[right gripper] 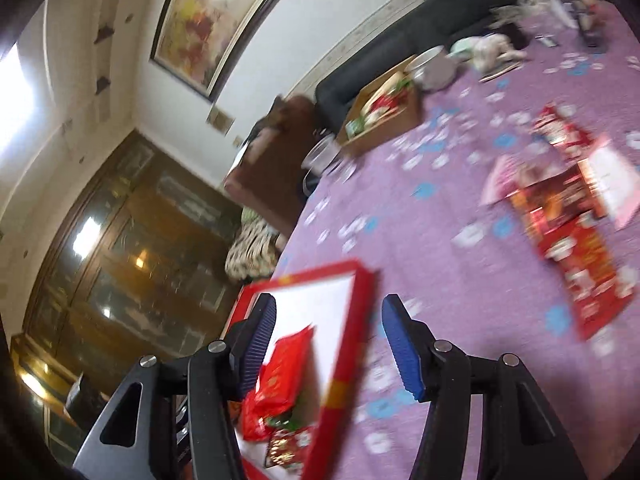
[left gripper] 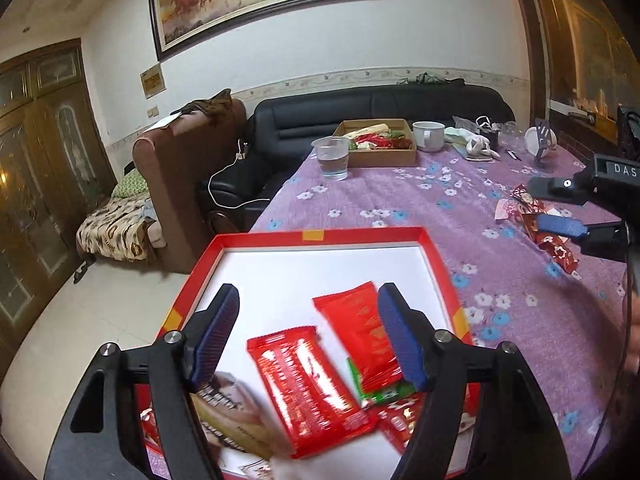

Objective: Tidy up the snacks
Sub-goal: 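Grasp the red packet with white flowers with the left gripper while the right gripper grasps the dark purple packet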

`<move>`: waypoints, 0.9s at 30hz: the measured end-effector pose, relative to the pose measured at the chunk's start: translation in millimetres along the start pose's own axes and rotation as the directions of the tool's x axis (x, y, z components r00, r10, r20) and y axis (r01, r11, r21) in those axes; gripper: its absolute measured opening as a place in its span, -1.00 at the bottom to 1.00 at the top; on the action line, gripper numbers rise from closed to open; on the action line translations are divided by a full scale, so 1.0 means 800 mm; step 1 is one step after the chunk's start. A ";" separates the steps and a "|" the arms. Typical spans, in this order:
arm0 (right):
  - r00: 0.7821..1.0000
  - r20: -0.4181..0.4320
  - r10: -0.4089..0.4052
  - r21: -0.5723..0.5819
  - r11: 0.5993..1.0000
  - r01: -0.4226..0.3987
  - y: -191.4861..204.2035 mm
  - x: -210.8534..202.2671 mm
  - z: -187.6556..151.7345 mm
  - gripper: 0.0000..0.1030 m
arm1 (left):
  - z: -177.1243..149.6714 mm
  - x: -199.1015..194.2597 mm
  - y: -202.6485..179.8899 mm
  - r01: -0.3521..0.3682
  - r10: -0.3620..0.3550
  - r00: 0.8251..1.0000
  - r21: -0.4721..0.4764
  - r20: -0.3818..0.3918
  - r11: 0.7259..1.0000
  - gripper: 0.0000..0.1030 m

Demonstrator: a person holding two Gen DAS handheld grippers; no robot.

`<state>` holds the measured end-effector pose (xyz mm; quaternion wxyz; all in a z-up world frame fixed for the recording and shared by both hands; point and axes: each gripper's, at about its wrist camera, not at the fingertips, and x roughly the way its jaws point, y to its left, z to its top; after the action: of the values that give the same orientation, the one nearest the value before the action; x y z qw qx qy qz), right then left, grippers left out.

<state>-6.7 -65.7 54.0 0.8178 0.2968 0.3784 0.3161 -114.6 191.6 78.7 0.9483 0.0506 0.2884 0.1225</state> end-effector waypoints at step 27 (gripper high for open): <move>0.845 0.265 -0.464 0.359 0.861 0.360 -0.246 -0.248 0.072 0.24 | 0.061 0.049 -0.231 0.333 -0.312 0.931 0.088 -0.188 0.939 0.54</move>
<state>-4.5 -349.8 27.6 0.8659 0.3768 0.3287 0.0141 -18.1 22.3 67.4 0.9225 0.0478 0.3800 -0.0485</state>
